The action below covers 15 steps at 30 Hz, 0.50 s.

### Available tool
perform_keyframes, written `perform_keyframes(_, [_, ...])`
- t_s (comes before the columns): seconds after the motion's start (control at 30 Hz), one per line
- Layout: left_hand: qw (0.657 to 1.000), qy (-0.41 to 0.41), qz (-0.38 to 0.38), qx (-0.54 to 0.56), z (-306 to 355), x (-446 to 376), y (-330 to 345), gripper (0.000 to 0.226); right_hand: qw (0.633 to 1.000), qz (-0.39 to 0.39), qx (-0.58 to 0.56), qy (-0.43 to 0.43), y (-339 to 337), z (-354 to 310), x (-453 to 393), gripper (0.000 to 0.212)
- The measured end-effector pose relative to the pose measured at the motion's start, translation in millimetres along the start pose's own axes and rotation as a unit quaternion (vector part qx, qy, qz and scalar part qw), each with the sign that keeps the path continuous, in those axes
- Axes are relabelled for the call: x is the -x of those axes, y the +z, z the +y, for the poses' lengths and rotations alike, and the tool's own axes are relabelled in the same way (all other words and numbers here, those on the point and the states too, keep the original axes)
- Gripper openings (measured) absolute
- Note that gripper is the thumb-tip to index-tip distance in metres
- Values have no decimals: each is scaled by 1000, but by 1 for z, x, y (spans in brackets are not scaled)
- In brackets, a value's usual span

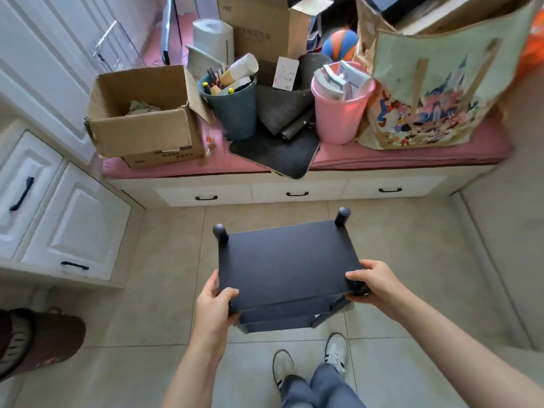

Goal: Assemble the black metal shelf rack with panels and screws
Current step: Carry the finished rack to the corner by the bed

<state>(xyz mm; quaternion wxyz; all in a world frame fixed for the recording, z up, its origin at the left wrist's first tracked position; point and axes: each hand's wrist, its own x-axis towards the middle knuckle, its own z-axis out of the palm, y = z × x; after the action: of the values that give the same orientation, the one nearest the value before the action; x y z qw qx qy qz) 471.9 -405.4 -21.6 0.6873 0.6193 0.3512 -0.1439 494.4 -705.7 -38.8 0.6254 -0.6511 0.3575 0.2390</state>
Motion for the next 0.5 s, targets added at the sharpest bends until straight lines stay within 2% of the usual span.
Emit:
perform_keyframes(0.23, [996,0,-80,-37,9,30,68,65,994,81,-69,-8,-79,20,40,16])
perform_keyframes(0.5, [979,7,-178,-96,7,56,209,63,974,167,-153,-10,-211,37,61,13])
